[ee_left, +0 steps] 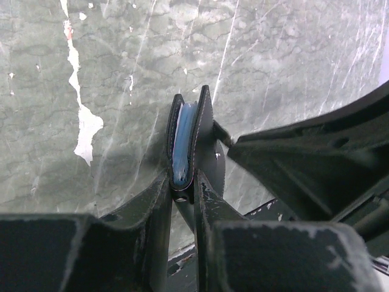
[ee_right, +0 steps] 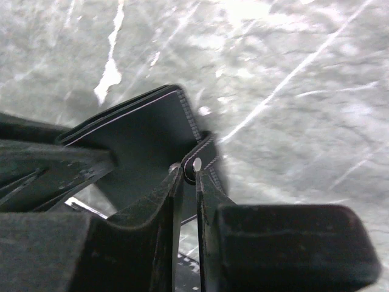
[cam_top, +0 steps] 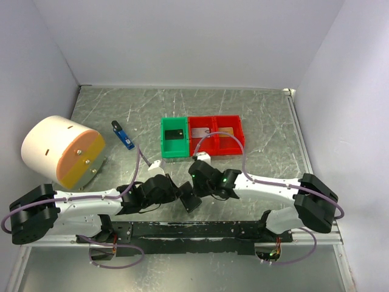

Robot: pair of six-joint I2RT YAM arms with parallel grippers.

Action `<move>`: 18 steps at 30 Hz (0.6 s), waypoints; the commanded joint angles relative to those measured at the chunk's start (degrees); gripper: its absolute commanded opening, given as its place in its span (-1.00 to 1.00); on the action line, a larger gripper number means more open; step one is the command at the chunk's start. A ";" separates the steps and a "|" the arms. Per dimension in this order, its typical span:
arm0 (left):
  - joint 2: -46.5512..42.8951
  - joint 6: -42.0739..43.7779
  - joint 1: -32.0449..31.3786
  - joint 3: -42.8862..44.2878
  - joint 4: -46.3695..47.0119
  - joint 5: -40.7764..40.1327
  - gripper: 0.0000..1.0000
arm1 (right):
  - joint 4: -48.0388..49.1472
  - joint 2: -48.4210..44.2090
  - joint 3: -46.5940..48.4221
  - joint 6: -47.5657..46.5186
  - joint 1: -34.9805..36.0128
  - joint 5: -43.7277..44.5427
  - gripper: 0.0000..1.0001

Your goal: Take the credit cards out of the card holder

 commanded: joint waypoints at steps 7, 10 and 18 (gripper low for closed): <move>1.35 3.22 -0.39 1.16 -3.51 0.15 -0.86 | -2.56 0.97 0.00 -4.64 -3.11 0.35 -0.63; 1.97 3.74 -0.36 1.78 -3.97 0.50 -0.86 | -2.74 1.41 0.28 -5.03 -3.11 0.12 -0.53; 2.39 3.93 -0.33 1.82 -3.78 0.66 -0.86 | -1.30 2.49 1.45 -7.54 -3.10 -2.07 -0.35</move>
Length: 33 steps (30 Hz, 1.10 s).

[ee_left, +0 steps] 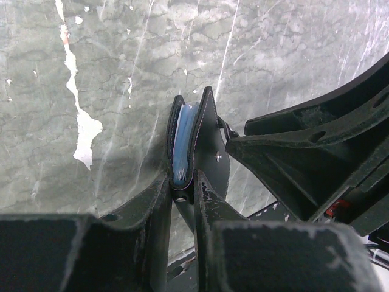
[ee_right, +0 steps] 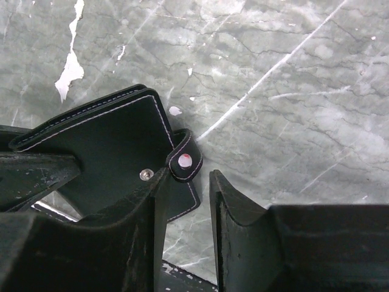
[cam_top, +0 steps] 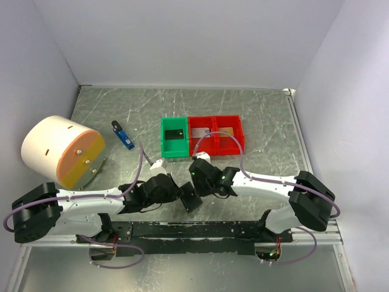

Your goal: Take the credit cards out of the card holder

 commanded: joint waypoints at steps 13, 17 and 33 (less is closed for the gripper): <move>0.18 1.87 -0.38 0.74 -5.16 -0.01 -0.86 | -5.43 1.94 5.38 -0.82 -0.82 5.83 -0.38; -0.21 1.65 -0.45 0.49 -5.03 0.04 -0.86 | -7.65 0.08 4.97 -0.20 -4.16 7.17 -0.37; 0.03 2.41 -0.38 1.62 -5.43 -0.04 -0.87 | 2.61 -2.55 1.49 -9.23 -4.35 -13.21 -0.05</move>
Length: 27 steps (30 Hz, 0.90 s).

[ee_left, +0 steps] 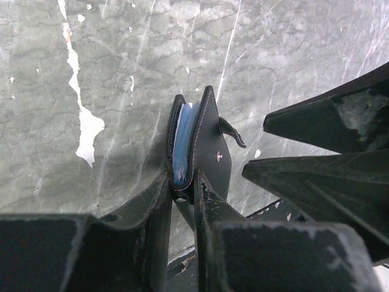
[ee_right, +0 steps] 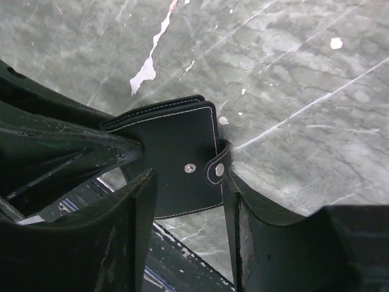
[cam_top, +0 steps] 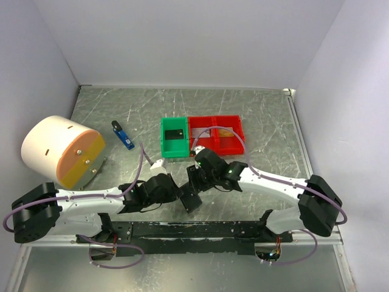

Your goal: Take the credit cards out of the card holder

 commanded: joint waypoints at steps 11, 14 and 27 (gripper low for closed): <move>0.85 3.45 -0.39 2.10 -5.43 -0.23 -0.86 | 2.75 5.88 -3.78 -1.70 1.00 6.75 -0.25; 0.85 3.28 -0.38 1.58 -4.81 0.06 -0.86 | 3.59 4.55 -4.07 -2.30 0.87 8.00 -0.34; 1.14 3.06 -0.42 0.88 -3.83 0.83 -0.86 | 3.87 4.30 -4.30 -1.78 -0.82 6.24 -0.48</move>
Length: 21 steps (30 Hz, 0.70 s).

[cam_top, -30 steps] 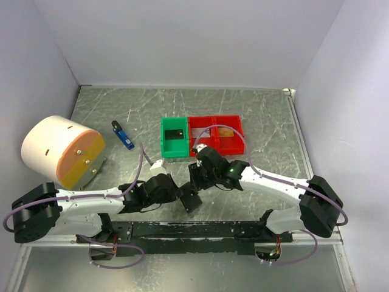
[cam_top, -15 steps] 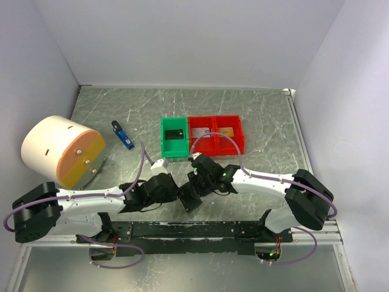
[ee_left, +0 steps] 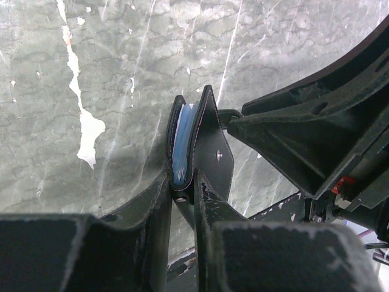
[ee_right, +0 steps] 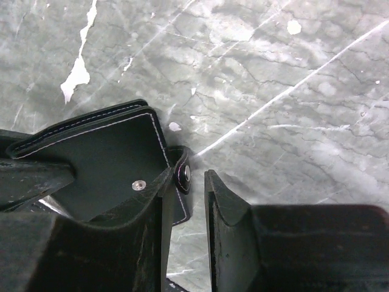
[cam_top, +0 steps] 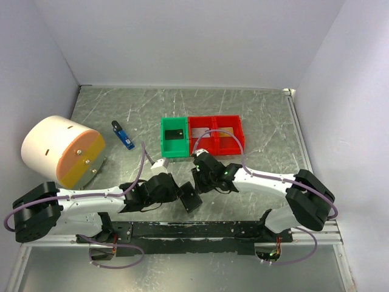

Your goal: Take the credit cards out of the card holder

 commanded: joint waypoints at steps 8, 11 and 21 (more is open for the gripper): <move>1.60 2.67 -0.38 0.68 -2.02 1.23 -0.86 | 1.91 0.49 -0.98 -1.85 -2.91 -4.89 -0.50; 2.23 3.12 -0.35 0.74 -1.42 1.67 -0.86 | 3.78 0.33 -1.59 -1.69 -2.87 -7.08 -0.51; -1.80 2.96 -0.31 -2.34 0.81 1.23 -0.30 | -2.12 -3.87 -0.20 1.87 -2.91 -1.44 -0.96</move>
